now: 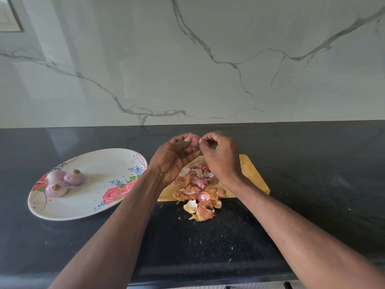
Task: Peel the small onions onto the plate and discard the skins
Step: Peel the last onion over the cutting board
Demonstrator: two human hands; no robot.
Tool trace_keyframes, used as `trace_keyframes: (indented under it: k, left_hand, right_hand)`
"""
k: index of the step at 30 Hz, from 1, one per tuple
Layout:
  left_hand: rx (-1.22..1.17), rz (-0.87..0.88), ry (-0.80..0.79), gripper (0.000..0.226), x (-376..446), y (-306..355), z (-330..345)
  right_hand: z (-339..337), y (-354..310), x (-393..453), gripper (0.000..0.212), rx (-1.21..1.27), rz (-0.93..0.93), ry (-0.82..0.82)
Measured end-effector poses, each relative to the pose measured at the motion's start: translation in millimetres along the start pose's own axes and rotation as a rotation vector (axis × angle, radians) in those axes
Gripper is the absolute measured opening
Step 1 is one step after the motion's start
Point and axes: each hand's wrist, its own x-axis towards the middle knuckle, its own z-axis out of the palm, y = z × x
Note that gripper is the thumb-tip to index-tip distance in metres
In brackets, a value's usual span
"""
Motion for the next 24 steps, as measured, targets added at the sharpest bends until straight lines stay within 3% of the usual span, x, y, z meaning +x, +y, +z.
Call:
trace_keyframes:
  k: [10, 21, 24]
  left_hand:
    - [-0.139, -0.021, 0.0, 0.018, 0.4, 2.4, -2.7]
    - [-0.13, -0.008, 0.027, 0.034, -1.0, 3.1, -0.9]
    - [-0.131, -0.006, 0.024, 0.029, -0.2, 2.3, -0.5]
  right_hand:
    - [-1.0, 3.4, 3.0, 0.007, -0.02, 0.05, 0.018]
    - [2.1, 1.7, 0.3, 0.024, 0.025, -0.12, 0.038]
    - [3.1, 3.4, 0.7, 0.023, 0.023, -0.113, 0.048]
